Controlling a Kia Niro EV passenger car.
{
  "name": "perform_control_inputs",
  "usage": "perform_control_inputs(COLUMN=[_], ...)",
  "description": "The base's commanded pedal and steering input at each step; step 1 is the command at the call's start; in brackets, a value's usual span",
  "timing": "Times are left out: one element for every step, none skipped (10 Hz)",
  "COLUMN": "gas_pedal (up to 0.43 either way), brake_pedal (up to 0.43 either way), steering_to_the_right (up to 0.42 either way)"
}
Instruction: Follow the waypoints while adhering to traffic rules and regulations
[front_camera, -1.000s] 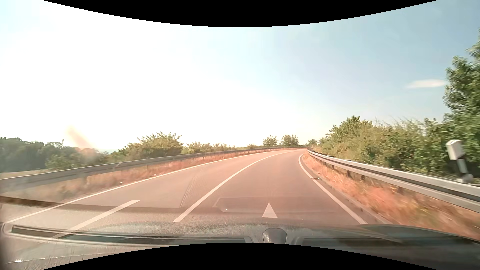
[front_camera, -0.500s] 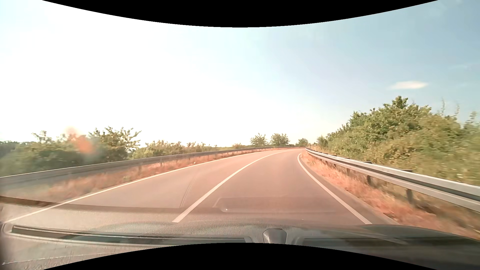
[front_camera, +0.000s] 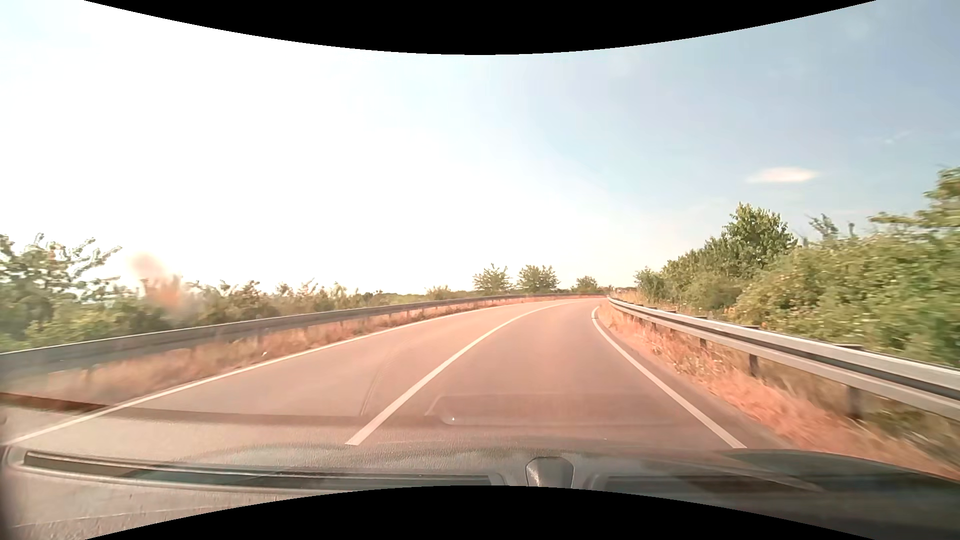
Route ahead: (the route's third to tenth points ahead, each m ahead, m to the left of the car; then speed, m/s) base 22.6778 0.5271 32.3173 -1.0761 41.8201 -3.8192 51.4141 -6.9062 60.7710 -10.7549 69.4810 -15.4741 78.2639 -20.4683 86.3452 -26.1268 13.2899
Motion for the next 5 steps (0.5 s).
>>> perform_control_inputs(gas_pedal=[0.248,0.228,0.209,0.189,0.157], brake_pedal=[0.000,0.000,0.000,0.000,0.000], steering_to_the_right=[0.040,0.040,0.041,0.041,0.041])
